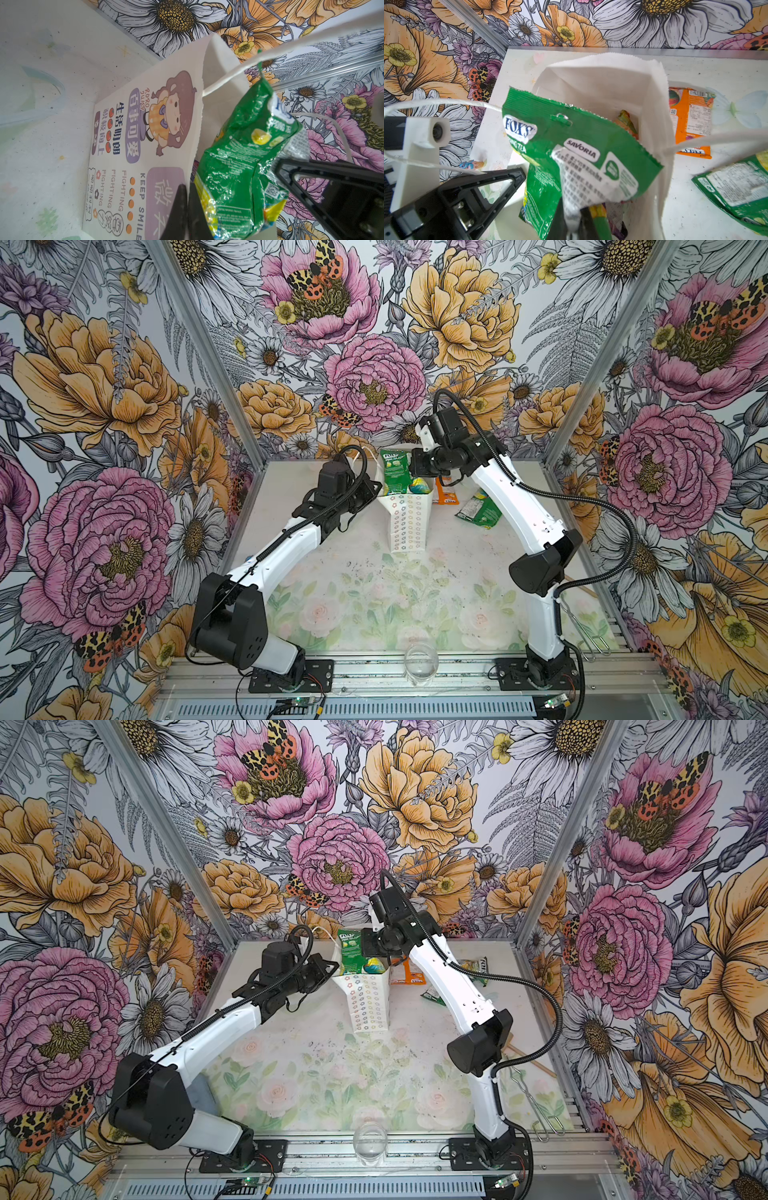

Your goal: Place the snacks into the paper bag

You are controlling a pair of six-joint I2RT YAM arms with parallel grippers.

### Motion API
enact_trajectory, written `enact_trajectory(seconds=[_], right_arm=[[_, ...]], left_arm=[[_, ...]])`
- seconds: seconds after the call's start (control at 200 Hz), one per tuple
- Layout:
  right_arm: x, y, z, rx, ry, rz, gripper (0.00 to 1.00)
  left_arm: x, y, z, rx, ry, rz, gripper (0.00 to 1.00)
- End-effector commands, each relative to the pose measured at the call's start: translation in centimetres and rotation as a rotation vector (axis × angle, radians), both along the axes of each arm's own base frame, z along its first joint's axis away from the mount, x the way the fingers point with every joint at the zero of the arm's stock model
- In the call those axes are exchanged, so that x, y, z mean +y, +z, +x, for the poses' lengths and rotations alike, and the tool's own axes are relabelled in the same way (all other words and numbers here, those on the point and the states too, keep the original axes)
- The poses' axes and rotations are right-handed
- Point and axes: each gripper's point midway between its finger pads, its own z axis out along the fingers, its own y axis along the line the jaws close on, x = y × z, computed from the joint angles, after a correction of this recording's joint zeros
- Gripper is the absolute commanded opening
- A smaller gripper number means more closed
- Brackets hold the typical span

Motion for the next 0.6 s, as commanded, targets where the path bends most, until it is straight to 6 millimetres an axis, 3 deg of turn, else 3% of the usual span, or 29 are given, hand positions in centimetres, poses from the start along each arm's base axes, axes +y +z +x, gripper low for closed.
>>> enact_trajectory(seconds=[0.0, 0.595], right_arm=[[1.2, 0.6, 0.1, -0.011, 0.032, 0.043, 0.0], [-1.1, -2.2, 1.2, 0.055, -0.049, -0.001, 0.0]], left_arm=[[-0.3, 0.9, 0.2, -0.036, -0.016, -0.023, 0.0], [-0.2, 1.1, 0.3, -0.039, -0.013, -0.023, 0.0]])
